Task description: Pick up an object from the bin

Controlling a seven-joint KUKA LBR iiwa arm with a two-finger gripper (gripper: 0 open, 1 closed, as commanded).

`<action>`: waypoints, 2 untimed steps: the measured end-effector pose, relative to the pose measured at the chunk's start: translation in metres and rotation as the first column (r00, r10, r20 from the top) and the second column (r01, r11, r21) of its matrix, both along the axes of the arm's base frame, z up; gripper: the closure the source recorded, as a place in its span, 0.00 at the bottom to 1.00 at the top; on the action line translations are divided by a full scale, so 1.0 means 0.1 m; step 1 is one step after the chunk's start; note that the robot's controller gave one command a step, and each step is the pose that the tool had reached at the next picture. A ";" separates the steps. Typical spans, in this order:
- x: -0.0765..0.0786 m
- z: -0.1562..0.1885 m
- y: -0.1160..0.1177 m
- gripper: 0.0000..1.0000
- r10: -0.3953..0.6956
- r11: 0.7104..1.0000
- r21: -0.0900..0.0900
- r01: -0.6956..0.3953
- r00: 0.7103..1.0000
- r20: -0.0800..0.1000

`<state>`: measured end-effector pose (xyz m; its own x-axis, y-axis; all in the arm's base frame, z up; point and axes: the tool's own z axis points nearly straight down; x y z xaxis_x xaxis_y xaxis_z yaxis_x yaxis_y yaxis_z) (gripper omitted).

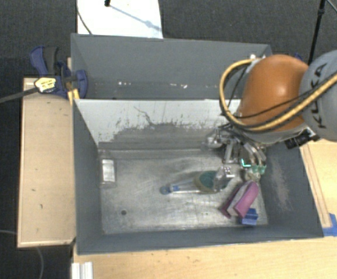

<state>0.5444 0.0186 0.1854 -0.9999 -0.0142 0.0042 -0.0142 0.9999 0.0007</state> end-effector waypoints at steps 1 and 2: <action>0.13 -1.14 -0.15 0.00 0.272 0.962 -0.001 -0.272 0.962 0.010; 0.15 -1.10 -0.14 1.00 0.269 0.963 -0.002 -0.269 0.963 0.017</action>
Offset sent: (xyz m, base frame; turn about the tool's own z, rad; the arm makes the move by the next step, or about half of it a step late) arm 0.0109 -0.0144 -0.1152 -0.2769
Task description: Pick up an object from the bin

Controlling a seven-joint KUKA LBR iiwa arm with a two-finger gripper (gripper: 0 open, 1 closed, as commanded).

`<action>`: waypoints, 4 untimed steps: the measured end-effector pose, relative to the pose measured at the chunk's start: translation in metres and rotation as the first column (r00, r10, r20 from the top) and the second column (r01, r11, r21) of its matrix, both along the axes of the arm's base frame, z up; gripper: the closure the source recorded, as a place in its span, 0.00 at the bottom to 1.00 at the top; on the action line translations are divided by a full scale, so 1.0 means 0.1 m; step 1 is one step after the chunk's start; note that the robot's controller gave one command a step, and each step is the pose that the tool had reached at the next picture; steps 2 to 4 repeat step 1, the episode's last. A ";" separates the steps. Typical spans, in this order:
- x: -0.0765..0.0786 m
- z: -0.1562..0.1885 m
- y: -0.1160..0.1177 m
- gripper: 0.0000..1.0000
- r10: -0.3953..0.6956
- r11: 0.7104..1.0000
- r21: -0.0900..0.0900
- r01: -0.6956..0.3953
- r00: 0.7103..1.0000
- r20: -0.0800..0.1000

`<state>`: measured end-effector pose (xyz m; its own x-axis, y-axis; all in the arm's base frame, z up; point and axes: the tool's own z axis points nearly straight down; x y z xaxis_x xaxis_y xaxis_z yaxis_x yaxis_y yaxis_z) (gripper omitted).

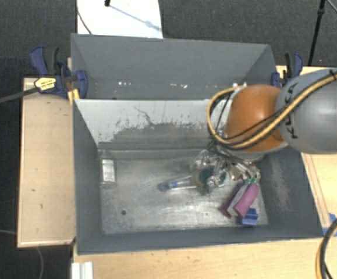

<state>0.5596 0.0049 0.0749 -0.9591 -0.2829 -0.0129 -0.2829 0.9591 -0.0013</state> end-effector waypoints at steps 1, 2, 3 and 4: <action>-0.13 1.99 -0.15 1.00 0.007 1.000 -0.003 -0.007 1.000 -0.002; -0.13 1.99 -0.15 1.00 0.007 1.000 -0.003 -0.007 1.000 -0.002; -0.13 1.99 -0.15 1.00 0.007 1.000 -0.003 -0.007 1.000 -0.002; -0.13 1.99 -0.15 1.00 0.007 1.000 -0.003 -0.007 1.000 -0.002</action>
Offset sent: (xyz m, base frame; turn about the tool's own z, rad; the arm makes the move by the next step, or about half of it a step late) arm -0.0151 -0.0148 0.1935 -0.0120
